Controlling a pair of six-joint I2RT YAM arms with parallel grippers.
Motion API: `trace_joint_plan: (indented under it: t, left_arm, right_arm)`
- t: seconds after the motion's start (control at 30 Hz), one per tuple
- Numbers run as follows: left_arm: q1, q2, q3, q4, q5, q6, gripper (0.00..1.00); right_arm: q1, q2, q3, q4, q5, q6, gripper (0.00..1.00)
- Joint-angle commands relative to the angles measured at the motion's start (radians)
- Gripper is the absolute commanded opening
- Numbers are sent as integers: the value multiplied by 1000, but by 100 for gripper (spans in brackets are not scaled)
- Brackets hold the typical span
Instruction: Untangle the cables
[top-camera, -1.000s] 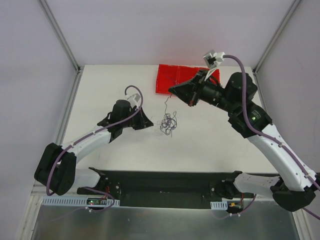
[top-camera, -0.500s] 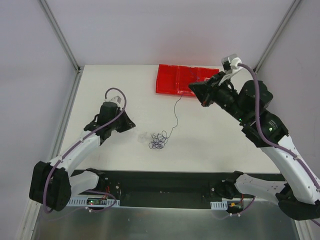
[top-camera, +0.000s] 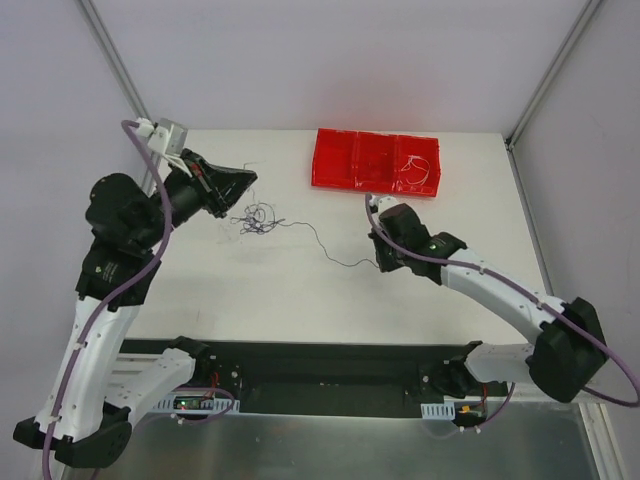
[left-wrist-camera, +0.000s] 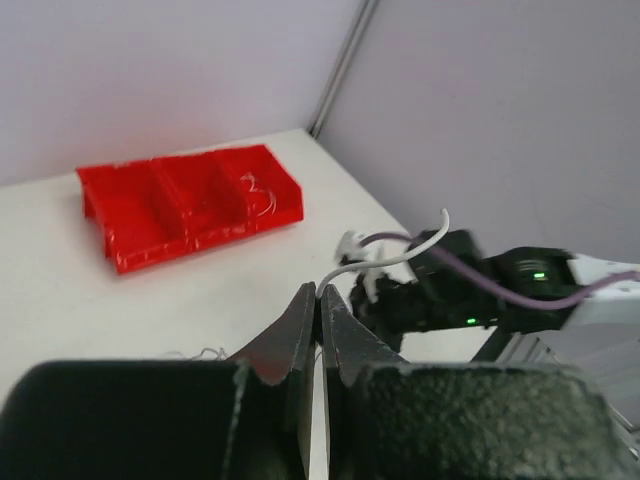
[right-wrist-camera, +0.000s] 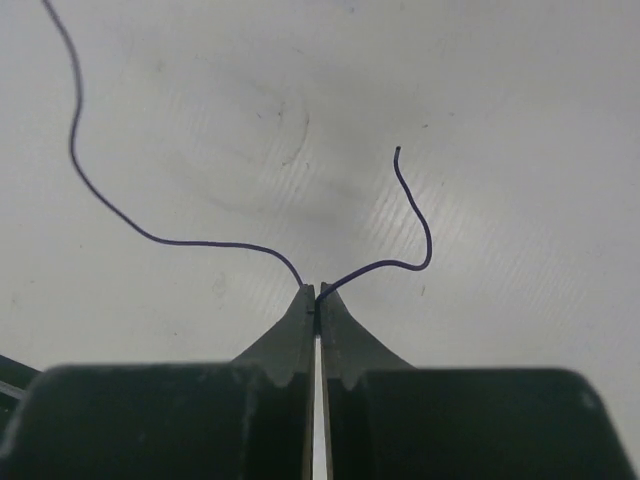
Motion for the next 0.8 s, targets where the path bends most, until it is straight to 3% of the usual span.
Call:
trace_joint_plan:
  t: [0.0, 0.07, 0.13, 0.2, 0.27, 0.37, 0.53, 0.63, 0.77]
  left_arm:
    - [3, 35, 154, -10, 141, -10, 0]
    - [3, 63, 209, -16, 152, -38, 0]
    - [3, 86, 240, -17, 140, -61, 0]
    - [3, 107, 260, -22, 129, -75, 0]
    - [3, 129, 268, -24, 126, -84, 0]
    - [3, 161, 276, -22, 126, -102, 0]
    - [3, 195, 315, -22, 156, -121, 0]
    - [3, 203, 331, -16, 164, -128, 0]
    - [3, 210, 346, -1, 189, -158, 0]
  right_arm:
    - [-15, 96, 21, 71, -35, 10, 4]
    - [-24, 137, 62, 51, -94, -1, 15]
    - [-24, 138, 99, 49, -178, -9, 49]
    - [-23, 116, 130, 66, -229, -12, 66]
    - [-18, 85, 143, 112, -288, -23, 77]
    - [8, 36, 115, 241, -409, -29, 87]
    - [63, 18, 18, 559, -634, 84, 90]
    - [115, 38, 16, 699, -601, 121, 94]
    - [169, 160, 119, 733, -400, 161, 91]
